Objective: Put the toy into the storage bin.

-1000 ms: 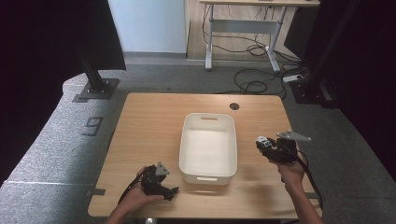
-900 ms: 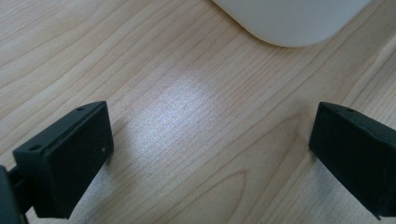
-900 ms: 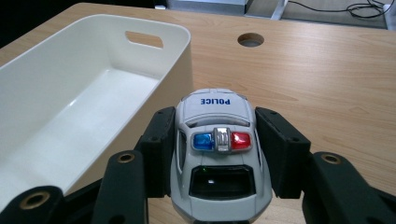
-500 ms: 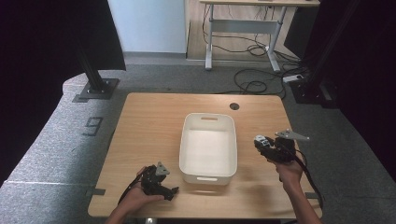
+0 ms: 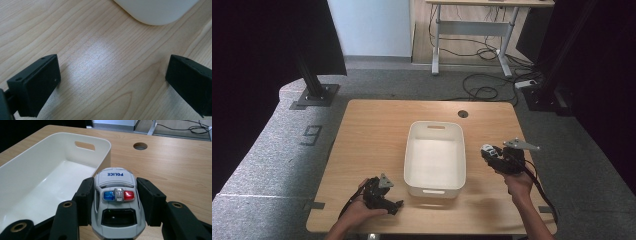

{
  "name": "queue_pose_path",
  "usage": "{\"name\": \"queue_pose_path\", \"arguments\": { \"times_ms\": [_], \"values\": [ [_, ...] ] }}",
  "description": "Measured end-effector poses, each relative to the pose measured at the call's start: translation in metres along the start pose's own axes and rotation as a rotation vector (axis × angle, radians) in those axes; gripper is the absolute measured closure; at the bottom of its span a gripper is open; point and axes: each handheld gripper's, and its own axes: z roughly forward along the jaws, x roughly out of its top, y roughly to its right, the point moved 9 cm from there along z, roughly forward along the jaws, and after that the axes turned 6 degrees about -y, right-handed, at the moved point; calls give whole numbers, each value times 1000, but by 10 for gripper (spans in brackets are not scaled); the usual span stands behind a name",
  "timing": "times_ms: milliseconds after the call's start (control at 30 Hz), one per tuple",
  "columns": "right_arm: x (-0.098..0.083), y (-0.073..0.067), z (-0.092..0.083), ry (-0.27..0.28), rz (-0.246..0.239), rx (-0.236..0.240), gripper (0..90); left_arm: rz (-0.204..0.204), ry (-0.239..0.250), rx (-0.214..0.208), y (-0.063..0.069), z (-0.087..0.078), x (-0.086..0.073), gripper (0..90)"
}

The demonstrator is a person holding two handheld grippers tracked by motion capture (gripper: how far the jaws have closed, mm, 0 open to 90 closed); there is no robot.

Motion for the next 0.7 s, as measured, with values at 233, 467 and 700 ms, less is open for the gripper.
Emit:
{"name": "queue_pose_path", "arguments": {
  "times_ms": [233, 467, 700],
  "values": [
    [1, -6, 0, -4, -42, -30, 504, 1, -1, -1, 0, 0, 0, 1],
    [4, -15, 4, -5, -57, -22, 504, 1, 0, -1, 0, 0, 0, 1],
    [10, -25, 7, 3, -67, -16, 504, 0, 1, -1, 0, 0, 0, 1]
  ]
}}
